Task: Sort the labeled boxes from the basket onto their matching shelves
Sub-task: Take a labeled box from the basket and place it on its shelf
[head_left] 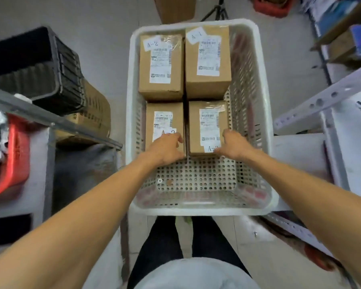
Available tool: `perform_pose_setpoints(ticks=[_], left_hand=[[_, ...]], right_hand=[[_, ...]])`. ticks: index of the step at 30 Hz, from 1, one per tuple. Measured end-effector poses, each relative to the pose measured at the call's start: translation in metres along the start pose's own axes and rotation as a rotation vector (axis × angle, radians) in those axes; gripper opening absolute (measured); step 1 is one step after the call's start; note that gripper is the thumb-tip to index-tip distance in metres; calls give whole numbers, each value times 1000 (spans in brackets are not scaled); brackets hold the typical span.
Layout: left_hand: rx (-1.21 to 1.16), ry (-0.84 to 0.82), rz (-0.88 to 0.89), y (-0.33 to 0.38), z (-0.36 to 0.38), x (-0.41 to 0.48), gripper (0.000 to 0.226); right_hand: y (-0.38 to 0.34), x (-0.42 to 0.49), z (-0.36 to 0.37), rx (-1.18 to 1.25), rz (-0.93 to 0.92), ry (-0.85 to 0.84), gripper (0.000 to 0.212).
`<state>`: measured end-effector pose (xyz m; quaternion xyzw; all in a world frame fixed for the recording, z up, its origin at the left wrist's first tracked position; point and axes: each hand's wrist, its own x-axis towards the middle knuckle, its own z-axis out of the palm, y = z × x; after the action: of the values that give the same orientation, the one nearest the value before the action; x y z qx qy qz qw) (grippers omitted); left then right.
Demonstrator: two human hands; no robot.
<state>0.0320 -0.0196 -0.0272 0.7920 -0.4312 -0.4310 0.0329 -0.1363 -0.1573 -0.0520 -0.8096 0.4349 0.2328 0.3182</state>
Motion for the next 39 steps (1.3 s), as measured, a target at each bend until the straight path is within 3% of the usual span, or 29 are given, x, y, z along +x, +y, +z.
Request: perform_pose_setpoints(ticks=[4,7,12,15,18,21,30,39], left_hand=[[-162,32,0,-2,33,32,57],[-236,56,18,-1,51,58,70],[-325,78,-28,16,76,97,109],[-458,44,-124,19,80,119,111],[-626,38,-188,18,80,136,109],[-638,87,-204,22,85,135,116],[-565,156,-89,40,53,88,127],[-663,86,90,41,-10,-2,134]], right_hand=[[16,43,27,222,150,179,84],[25,64,43,517,258,290,102],[45,85,70,917,297,208,112],[54,88,81,1098,275,192,120],[61,88,83,1111,244,186,119],[56,89,77,1081,223,173,120],[35,35,56,1104,105,289,101],[-21,-64,0,951,-2,381,98]])
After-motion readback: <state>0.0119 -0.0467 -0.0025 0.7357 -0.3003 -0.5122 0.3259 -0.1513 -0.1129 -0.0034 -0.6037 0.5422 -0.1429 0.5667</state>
